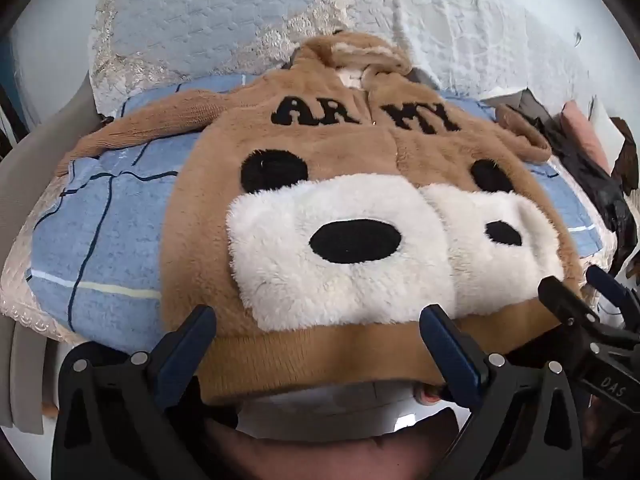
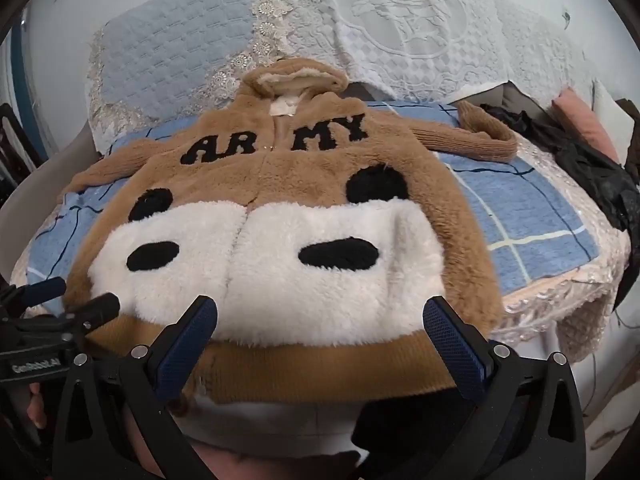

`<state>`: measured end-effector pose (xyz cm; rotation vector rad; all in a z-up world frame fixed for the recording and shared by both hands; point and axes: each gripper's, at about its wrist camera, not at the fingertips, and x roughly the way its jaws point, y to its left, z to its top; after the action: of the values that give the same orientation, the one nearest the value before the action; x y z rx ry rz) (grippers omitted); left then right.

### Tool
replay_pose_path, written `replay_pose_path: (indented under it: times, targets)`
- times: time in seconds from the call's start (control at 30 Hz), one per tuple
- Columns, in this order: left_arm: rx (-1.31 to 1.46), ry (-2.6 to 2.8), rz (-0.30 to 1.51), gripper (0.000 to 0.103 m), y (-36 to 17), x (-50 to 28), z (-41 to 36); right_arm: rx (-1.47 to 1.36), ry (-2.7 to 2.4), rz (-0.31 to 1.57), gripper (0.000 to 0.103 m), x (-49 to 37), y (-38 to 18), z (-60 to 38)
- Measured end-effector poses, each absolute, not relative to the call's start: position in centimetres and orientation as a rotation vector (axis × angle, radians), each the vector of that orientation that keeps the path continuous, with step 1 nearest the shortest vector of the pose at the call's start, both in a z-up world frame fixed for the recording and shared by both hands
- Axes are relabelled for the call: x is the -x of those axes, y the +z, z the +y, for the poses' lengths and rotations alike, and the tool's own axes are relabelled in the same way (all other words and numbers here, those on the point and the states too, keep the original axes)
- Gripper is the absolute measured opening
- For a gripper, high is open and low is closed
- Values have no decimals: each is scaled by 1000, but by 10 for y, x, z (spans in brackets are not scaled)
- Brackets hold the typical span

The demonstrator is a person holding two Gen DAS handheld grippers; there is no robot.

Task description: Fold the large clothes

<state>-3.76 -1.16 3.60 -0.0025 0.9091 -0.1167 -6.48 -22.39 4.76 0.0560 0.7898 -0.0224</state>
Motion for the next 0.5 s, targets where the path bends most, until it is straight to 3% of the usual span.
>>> replay_pose_path:
  times: [0.5]
  targets:
    - [-19, -130, 892, 103, 41, 59, -22, -44, -28, 780, 103, 88, 47, -229]
